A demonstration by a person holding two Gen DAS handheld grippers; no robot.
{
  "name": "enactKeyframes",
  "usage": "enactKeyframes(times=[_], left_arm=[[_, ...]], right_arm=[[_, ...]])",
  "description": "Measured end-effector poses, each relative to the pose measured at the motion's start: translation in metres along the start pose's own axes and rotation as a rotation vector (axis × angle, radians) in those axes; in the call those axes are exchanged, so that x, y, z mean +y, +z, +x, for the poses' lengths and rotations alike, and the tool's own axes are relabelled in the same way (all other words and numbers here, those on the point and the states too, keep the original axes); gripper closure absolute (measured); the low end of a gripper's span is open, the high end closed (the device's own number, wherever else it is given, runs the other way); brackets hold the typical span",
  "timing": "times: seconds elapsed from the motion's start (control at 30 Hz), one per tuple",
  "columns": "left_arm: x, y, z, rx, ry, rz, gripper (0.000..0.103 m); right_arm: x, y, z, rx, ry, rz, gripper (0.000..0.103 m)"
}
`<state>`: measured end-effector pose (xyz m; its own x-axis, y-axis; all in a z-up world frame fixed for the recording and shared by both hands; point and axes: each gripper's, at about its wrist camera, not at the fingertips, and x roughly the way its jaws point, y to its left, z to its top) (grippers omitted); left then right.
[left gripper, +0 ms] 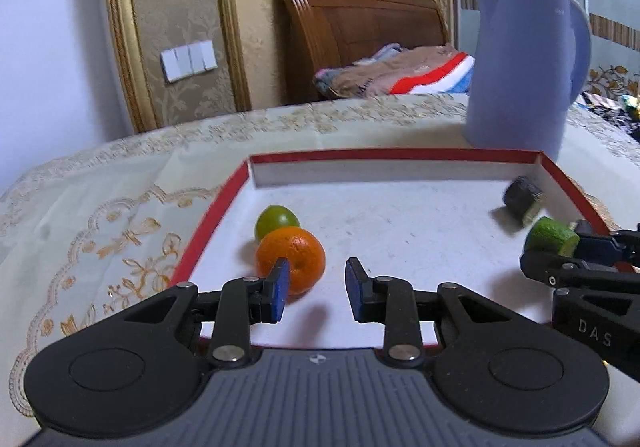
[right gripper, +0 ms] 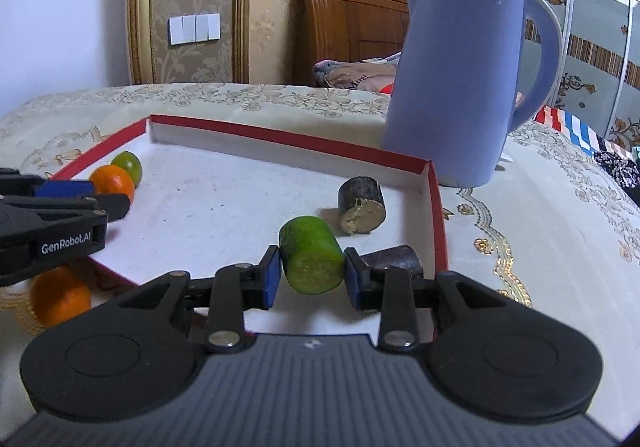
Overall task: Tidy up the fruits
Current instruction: 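Carry the cucumber chunk into the red box with the right gripper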
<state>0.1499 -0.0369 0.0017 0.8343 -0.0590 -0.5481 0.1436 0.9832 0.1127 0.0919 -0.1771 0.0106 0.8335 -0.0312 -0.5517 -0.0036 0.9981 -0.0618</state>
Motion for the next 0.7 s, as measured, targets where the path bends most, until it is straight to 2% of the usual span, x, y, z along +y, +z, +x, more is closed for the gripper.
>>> enactKeyframes(times=[0.13, 0.37, 0.53, 0.67, 0.7], left_arm=[[-0.003, 0.003, 0.008, -0.001, 0.010, 0.012, 0.073], [0.001, 0.007, 0.031, 0.029, 0.097, 0.007, 0.073], [0.016, 0.006, 0.036, 0.061, 0.076, -0.066, 0.073], [0.014, 0.004, 0.034, 0.059, 0.081, -0.059, 0.073], [0.014, 0.004, 0.034, 0.057, 0.083, -0.054, 0.073]], right_arm=[[-0.002, 0.004, 0.010, 0.016, -0.014, 0.011, 0.072], [-0.002, 0.010, 0.021, 0.004, -0.043, 0.013, 0.072], [-0.003, 0.010, 0.022, 0.006, -0.035, 0.028, 0.071], [-0.005, 0.010, 0.019, -0.005, -0.027, 0.042, 0.062], [-0.004, 0.009, 0.018, -0.014, -0.036, 0.036, 0.053]])
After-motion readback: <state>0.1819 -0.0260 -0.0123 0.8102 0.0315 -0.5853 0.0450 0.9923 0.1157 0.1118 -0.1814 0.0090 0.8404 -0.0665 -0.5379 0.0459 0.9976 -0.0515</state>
